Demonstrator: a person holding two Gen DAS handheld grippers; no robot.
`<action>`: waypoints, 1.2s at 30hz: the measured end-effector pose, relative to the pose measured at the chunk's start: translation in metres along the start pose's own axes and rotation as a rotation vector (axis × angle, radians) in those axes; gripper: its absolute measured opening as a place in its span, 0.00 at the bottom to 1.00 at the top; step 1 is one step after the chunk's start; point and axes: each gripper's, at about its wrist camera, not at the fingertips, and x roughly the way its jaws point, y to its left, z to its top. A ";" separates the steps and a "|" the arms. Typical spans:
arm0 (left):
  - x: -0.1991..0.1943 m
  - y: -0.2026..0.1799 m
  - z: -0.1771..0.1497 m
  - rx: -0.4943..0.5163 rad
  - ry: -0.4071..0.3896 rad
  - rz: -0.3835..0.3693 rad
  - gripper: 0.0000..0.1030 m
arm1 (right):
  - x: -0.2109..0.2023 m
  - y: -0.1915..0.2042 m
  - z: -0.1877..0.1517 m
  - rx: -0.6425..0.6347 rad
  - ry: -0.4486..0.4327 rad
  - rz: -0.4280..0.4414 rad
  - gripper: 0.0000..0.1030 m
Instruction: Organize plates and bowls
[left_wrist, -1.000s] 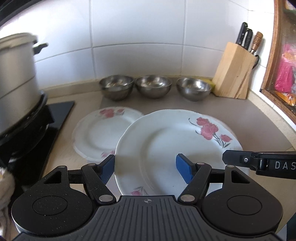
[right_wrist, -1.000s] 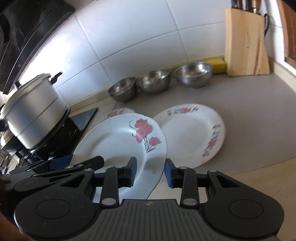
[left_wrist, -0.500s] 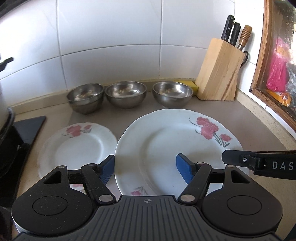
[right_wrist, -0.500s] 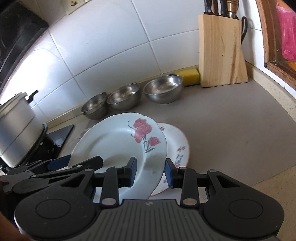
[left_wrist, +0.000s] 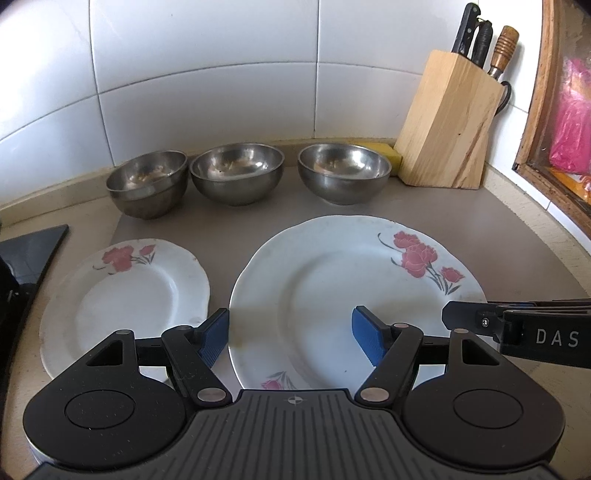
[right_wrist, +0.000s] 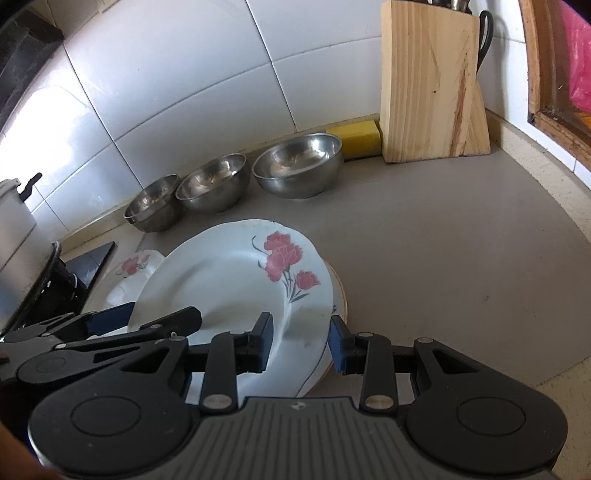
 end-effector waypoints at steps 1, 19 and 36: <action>0.002 0.000 0.000 -0.003 0.002 0.000 0.69 | 0.002 0.000 0.001 -0.003 0.004 0.000 0.17; 0.021 0.004 0.002 -0.041 0.033 -0.007 0.69 | 0.018 0.009 0.002 -0.090 0.015 -0.049 0.17; 0.027 0.006 0.001 -0.008 0.027 -0.008 0.65 | 0.022 0.014 0.005 -0.144 -0.013 -0.087 0.17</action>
